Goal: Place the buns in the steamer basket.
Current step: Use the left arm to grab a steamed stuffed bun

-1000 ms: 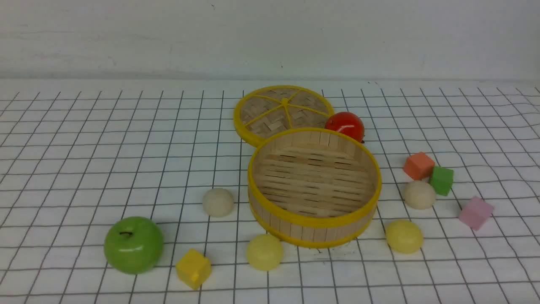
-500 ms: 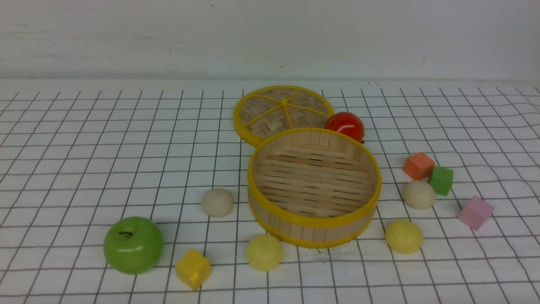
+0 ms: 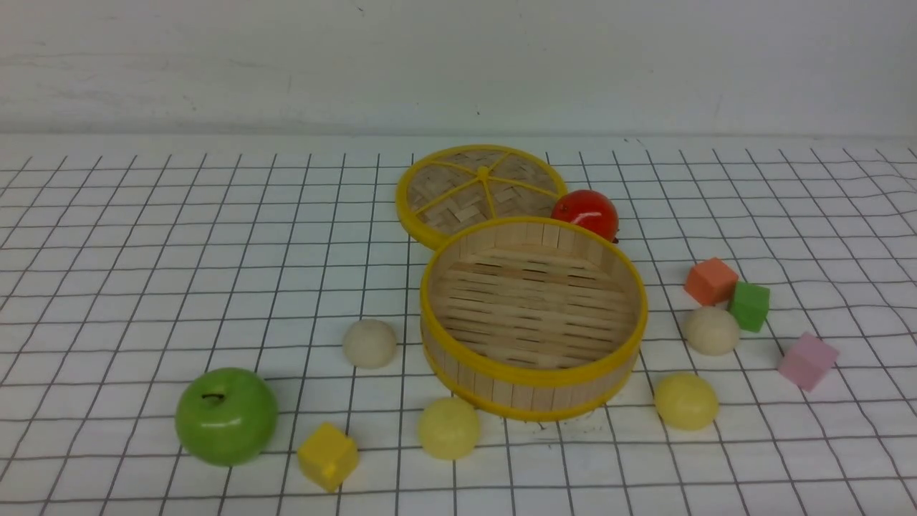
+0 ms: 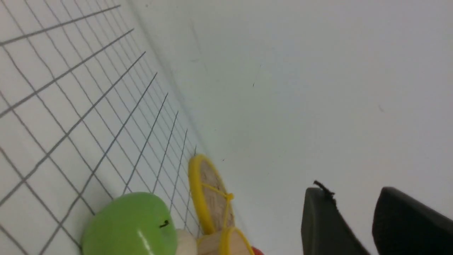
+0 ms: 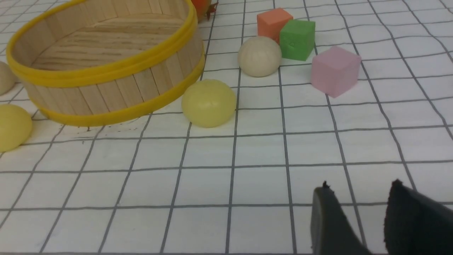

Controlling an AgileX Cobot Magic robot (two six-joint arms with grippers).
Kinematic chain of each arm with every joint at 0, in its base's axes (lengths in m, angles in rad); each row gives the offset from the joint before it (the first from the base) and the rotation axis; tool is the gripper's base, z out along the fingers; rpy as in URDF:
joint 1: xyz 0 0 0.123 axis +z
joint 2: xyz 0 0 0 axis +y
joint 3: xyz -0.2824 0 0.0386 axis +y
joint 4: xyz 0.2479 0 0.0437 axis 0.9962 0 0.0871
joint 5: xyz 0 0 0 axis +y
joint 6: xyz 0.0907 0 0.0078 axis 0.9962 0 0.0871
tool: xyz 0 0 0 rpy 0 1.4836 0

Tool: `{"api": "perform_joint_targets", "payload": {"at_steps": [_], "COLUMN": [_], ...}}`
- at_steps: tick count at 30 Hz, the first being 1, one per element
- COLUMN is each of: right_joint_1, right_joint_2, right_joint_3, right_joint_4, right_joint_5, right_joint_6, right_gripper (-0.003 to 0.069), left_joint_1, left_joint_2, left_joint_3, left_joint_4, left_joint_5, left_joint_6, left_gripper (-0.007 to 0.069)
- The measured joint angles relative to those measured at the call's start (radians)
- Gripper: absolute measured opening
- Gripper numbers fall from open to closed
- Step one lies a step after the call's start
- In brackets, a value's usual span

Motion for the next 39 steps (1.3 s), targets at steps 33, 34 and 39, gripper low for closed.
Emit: {"api": "perform_joint_targets", "payload": {"at_steps": [33, 34, 39], "right_joint_1": [0.0, 0.0, 0.0], "right_joint_2": [0.0, 0.0, 0.0], "right_joint_3": [0.001, 0.001, 0.001], "right_joint_4": [-0.001, -0.001, 0.0], "right_joint_5": [-0.002, -0.002, -0.002], "right_joint_6": [0.0, 0.0, 0.0], "right_gripper": [0.0239, 0.0239, 0.0239], "left_joint_1": [-0.415, -0.412, -0.396], "left_joint_2": [1.654, 1.701, 1.859], "left_joint_3": [-1.329, -1.379, -1.51], "left_joint_4": [0.701, 0.709, 0.724], "left_joint_5": [0.901, 0.907, 0.955], "left_joint_6": [0.261, 0.262, 0.292], "left_gripper": [-0.0013, -0.0012, 0.0089]}}
